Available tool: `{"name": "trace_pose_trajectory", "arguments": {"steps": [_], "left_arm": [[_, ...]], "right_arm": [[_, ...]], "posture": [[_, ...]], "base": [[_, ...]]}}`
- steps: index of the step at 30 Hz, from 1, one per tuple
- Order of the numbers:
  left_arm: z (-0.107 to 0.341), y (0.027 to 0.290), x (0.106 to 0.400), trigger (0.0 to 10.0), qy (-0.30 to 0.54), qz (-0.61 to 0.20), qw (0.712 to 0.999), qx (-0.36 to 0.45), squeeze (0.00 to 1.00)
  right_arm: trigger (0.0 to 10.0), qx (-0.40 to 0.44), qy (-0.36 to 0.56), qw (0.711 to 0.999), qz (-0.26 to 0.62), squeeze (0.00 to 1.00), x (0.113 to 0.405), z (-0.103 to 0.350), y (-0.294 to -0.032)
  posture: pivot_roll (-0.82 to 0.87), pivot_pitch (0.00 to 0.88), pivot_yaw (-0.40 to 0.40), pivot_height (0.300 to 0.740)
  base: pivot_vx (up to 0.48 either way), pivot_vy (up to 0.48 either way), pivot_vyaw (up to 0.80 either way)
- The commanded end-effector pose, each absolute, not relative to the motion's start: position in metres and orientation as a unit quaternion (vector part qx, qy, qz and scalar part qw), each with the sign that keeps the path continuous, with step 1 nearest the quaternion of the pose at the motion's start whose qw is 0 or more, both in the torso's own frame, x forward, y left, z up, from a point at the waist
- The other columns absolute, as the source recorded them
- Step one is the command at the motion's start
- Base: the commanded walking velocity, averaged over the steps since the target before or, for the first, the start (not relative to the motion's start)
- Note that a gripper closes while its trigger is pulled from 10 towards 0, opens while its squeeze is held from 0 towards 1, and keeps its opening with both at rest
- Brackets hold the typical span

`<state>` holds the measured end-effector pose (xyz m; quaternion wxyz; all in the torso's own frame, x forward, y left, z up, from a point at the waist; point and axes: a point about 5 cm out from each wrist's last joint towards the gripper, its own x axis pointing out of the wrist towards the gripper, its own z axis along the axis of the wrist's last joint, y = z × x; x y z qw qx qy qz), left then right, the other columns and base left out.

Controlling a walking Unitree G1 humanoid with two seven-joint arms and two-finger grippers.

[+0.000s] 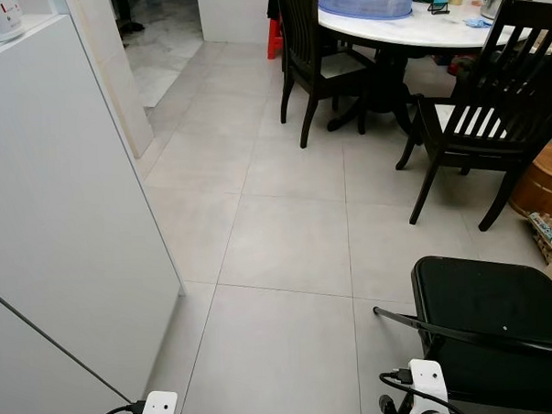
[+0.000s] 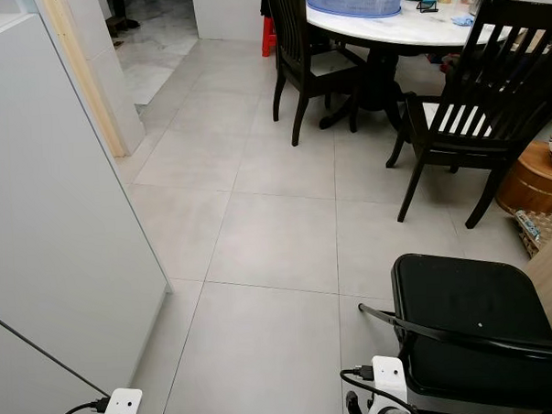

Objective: Restocking fridge

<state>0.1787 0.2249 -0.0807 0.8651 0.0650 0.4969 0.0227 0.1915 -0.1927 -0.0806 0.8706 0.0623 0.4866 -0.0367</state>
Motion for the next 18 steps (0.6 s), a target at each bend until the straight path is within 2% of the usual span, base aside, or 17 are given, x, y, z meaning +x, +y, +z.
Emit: {"name": "trace_pose_trajectory", "arguments": {"steps": [1, 4, 18], "left_arm": [[-0.0828, 0.2247, 0.1747, 10.0, 0.504, 0.026, 0.861, 0.061, 0.00], [-0.0828, 0.2246, 0.1747, 10.0, 0.505, 0.027, 0.861, 0.059, 0.00], [-0.0827, 0.2240, 0.1754, 10.0, 0.507, 0.029, 0.860, 0.055, 0.00]], "right_arm": [[10.0, 0.056, 0.486, 0.872, -0.028, 0.00, 0.1930, -0.0798, -0.1928], [10.0, 0.051, 0.484, 0.873, -0.023, 0.00, 0.1938, -0.0793, -0.1928], [10.0, 0.048, 0.490, 0.871, -0.009, 0.00, 0.1954, -0.0784, -0.1926]], "posture": [[0.07, 0.000, -0.039, 0.740], [0.07, 0.000, -0.039, 0.740], [0.07, 0.000, -0.040, 0.740]], "base": [[0.000, 0.000, 0.00], [0.000, 0.000, 0.22], [0.000, 0.000, 0.80]]}}
